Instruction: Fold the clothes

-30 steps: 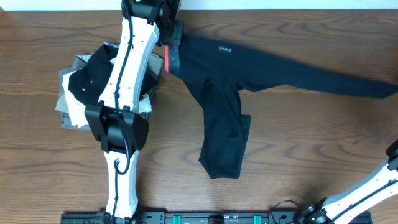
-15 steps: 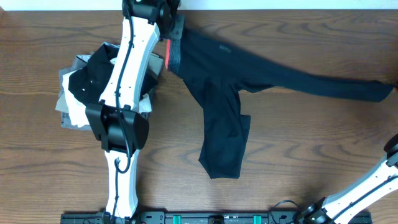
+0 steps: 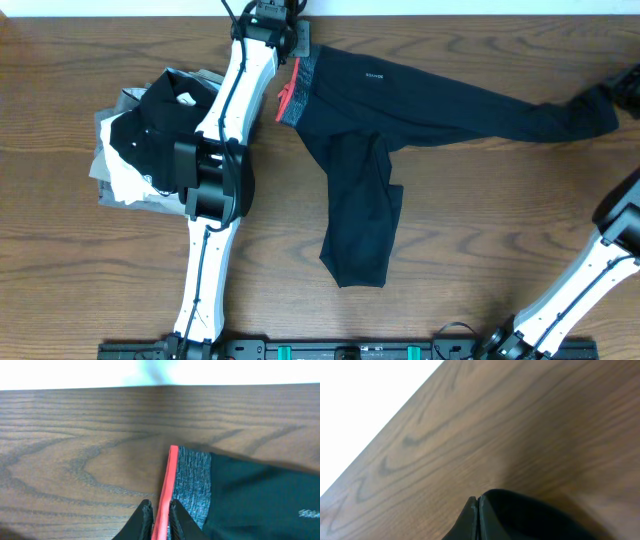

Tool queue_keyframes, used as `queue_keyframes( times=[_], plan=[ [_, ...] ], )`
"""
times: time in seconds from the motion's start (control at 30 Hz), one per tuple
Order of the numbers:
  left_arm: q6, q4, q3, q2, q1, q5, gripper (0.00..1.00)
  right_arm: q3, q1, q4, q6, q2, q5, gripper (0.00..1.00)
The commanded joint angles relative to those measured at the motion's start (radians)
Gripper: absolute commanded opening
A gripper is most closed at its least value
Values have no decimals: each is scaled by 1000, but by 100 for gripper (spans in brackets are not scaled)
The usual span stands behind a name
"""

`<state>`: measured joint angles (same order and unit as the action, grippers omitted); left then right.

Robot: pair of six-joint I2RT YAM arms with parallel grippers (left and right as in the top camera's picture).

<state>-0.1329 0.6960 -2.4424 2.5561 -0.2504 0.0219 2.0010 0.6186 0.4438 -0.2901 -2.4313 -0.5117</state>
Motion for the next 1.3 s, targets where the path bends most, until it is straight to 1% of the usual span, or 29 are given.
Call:
queue_keyframes(
  times=[0.0, 0.03, 0.07, 0.1, 0.13, 0.17, 0.23, 0.3, 0.37, 0.47, 0.53, 0.6, 0.67, 0.77, 0.93, 1.07, 1.13, 1.17, 1.2, 1.23, 1.27],
  plan=[
    [-68, 22, -9, -27, 5, -3, 16, -3, -23, -18, -32, -8, -39, 2],
    [-68, 46, -9, -27, 5, -4, 17, -2, -24, -18, -31, -8, -39, 3],
    [-67, 71, -9, -27, 5, -4, 17, -2, -23, -16, -31, -8, -39, 14],
    [-67, 101, -9, -27, 5, -3, 17, -2, -19, -11, -31, -8, -39, 16],
    [-65, 129, -9, -27, 5, -3, 17, -2, -13, -6, -31, -8, -39, 16],
    [-55, 151, -9, -27, 4, 5, 21, -2, -4, -2, -31, -8, -45, 17],
    [-11, 197, -9, -27, 3, 53, 22, -2, 20, 10, -31, -5, -85, 31],
    [10, 238, -9, -27, 0, 97, 23, -2, 52, 34, -27, -5, -143, 37],
    [28, 273, -9, -27, -4, 121, 24, -2, 85, 84, -17, -5, -195, 38],
    [70, 320, -9, -27, -19, 126, 24, -2, 123, 182, 71, -5, -202, 42],
    [101, 345, -9, -27, -32, 125, 25, -2, 146, 264, 145, -5, -162, 44],
    [127, 374, -9, -27, -44, 124, 25, -2, 159, 320, 195, -5, -74, 45],
    [138, 393, -6, -23, -54, 123, 25, -2, 161, 340, 229, -6, 4, 47],
    [137, 399, 15, -14, -61, 124, 25, -2, 148, 341, 313, -6, 19, 48],
    [136, 376, 108, -12, -63, 124, 25, -2, 106, 300, 303, -17, 95, 51],
    [121, 365, 180, -12, -63, 124, 25, -2, 73, 258, 245, -41, 109, 49],
    [121, 362, 198, -12, -63, 124, 25, -2, 61, 238, 217, -54, 109, 42],
    [121, 360, 204, -12, -63, 124, 25, -2, 57, 233, 209, -56, 109, 31],
    [121, 356, 209, -12, -63, 124, 25, -2, 53, 233, 205, -59, 120, 13],
    [121, 352, 211, -12, -63, 123, 25, -2, 51, 233, 200, -58, 132, 4],
    [121, 351, 211, -12, -63, 123, 25, -2, 52, 236, 189, -50, 142, 1]
  ],
)
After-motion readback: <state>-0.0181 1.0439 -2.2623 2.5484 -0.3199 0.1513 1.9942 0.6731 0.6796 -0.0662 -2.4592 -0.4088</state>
